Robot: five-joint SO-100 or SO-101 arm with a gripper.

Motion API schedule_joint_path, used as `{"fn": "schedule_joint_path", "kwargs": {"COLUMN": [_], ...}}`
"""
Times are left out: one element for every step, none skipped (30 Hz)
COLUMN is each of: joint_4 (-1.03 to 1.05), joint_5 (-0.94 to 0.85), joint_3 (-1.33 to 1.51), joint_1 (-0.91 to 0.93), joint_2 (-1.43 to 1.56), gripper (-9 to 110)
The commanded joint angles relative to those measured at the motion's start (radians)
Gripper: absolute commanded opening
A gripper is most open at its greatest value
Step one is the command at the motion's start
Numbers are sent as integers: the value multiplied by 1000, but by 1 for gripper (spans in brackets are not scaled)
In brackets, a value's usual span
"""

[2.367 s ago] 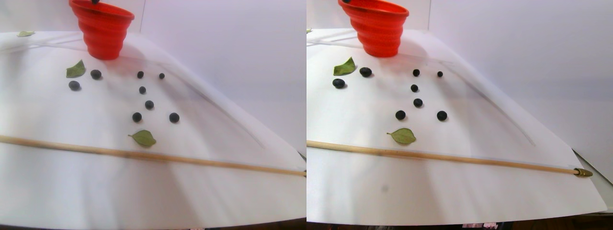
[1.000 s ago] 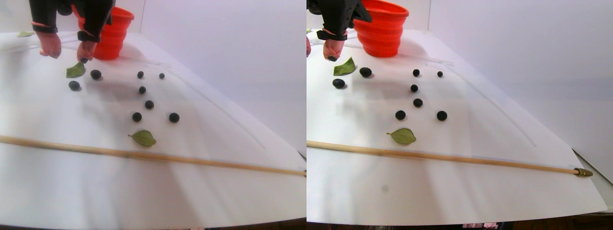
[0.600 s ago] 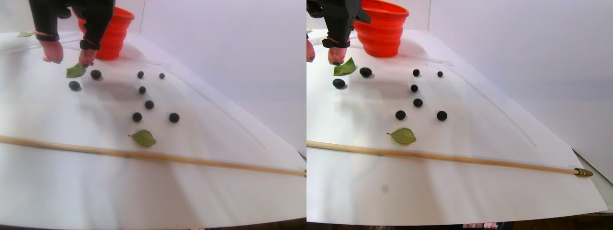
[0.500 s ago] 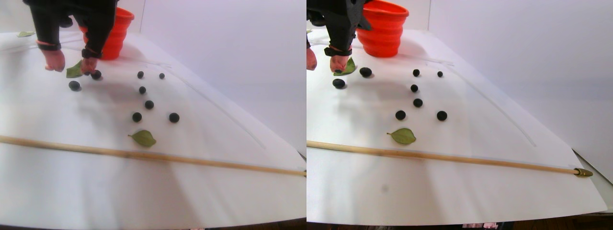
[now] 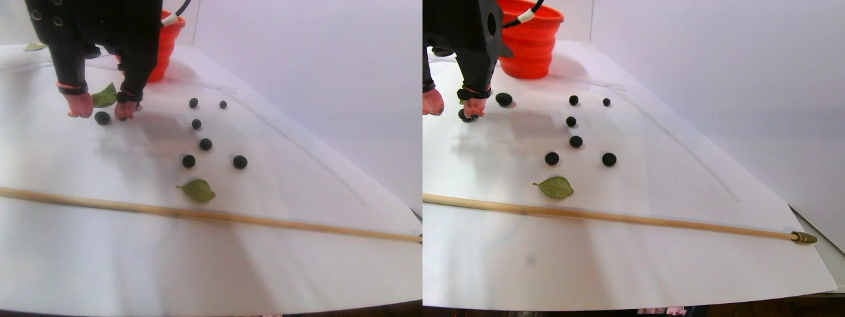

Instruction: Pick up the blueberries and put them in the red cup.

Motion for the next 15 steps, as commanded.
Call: {"fn": "schedule_joint_path", "kwargs": {"joint_4": [-57, -66, -78, -97, -115, -137, -166, -184, -196, -207, -215, -225, -239, -253, -268], "joint_5": [-18, -23, -26, -28, -34, -40, -49, -58, -64, -71, -78, -84, -89, -94, -97], "joint_3": [2, -2, -5, -9, -14, -17, -18, -21, -28, -32, -40, -44, -48, -54, -58], "joint_1": [-14, -15, -17, -20, -23, -26, -28, -29, -29, -28, -26, -26, -26, -26, -28], "joint_2": [-2, -5, -14, -28, -43, -63, -86, -106, -124, -137, -152, -167, -183, -201, -221], "gripper": [17, 17, 17, 17, 17, 17, 17, 17, 17, 17, 17, 17, 17, 17, 17]}}
